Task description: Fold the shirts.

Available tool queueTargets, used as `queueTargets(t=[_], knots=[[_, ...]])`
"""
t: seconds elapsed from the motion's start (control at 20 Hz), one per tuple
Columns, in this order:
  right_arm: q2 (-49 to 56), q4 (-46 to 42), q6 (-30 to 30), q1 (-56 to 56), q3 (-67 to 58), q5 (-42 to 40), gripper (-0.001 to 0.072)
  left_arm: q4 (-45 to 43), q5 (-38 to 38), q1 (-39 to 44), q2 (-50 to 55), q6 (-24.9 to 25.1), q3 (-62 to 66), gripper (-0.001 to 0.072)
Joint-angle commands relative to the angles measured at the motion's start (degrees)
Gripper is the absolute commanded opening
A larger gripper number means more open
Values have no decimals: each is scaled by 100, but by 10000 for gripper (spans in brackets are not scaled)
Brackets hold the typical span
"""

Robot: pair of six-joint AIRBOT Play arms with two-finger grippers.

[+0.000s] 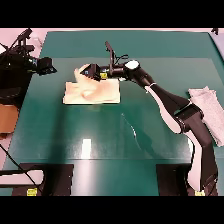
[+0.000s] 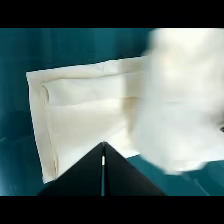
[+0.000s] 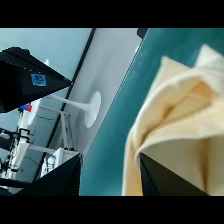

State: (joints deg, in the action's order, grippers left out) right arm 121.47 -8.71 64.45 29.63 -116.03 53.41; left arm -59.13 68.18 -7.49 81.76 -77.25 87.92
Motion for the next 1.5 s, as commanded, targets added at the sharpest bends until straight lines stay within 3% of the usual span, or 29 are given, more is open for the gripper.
queueTargets(t=[0.0,0.15,0.3,0.45,0.5,0.55,0.7,0.8,0.9,1.0,1.2,1.45], knots=[[9,562,-153,7,-7,280,421,2,2,-7,-4,28,0,28],[-4,1051,-413,-50,-7,411,420,-2,13,-7,-4,42,0,28],[-188,782,-367,-503,-4,800,427,-57,87,-7,-4,129,0,29],[-533,-1014,691,-1325,24,1624,459,-70,87,-7,-4,122,0,28],[-691,-1648,990,-1604,197,1910,517,-52,85,-7,-4,120,0,28],[-839,-1954,1086,-1897,472,2072,531,-37,83,-7,-4,120,0,28],[-1019,-1991,1113,-2531,1408,2087,532,-2,83,-7,-4,120,0,28],[-990,-1980,1093,-2675,1974,1860,628,26,74,-7,-4,120,0,28],[-809,-1950,940,-2653,2177,1843,629,24,24,-7,-4,122,0,28],[-468,-1840,933,-2485,2035,1875,682,26,-20,-7,-4,122,0,28],[289,-1196,887,-2046,1191,1803,682,28,2,-7,-4,129,0,29],[885,-1200,1250,-1399,339,1735,682,35,46,-7,-4,127,0,29]])
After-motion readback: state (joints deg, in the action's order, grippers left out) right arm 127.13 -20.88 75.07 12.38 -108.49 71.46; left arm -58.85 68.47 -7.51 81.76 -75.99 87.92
